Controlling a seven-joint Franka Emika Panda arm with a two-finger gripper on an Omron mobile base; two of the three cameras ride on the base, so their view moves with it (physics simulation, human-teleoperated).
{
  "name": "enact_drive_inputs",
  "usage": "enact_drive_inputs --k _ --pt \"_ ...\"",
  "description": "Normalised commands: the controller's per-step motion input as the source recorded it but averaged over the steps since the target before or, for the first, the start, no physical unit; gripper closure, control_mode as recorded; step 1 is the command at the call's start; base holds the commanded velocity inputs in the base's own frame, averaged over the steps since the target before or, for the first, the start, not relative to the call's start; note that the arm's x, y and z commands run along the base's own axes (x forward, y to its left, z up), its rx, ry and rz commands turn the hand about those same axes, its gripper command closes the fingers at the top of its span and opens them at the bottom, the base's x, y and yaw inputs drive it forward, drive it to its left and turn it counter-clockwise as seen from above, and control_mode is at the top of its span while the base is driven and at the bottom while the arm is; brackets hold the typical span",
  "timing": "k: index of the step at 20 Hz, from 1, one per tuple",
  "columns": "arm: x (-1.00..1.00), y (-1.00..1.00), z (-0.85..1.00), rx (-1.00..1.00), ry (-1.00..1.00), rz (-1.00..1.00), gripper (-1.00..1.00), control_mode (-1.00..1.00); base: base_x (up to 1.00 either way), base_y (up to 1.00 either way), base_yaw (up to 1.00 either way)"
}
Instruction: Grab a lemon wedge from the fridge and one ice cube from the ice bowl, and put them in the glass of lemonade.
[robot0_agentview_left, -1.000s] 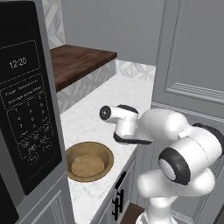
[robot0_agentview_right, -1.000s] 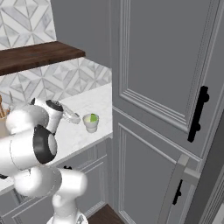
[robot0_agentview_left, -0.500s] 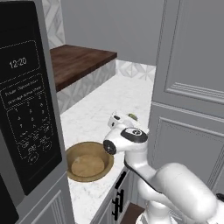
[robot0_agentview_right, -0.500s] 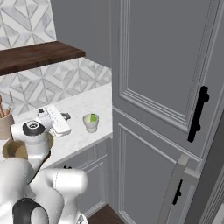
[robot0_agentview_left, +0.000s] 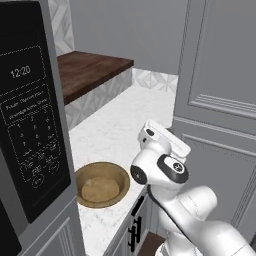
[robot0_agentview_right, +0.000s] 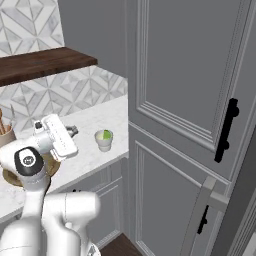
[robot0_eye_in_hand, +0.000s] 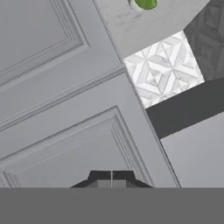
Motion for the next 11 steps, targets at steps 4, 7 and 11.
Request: enact_drive_inputs --k 4,7,11 --pt "-1.0 0.0 0.61 0.0 -0.1 -0.08 1.0 -1.0 0.0 0.0 0.0" --pt "-1.0 -0.06 0.66 0.0 -0.14 -0.06 1.0 -1.0 0.0 0.0 0.0" --pt "-1.0 -0.51 0.38 0.0 -0.16 -0.01 1.0 -1.0 0.0 0.0 0.0"
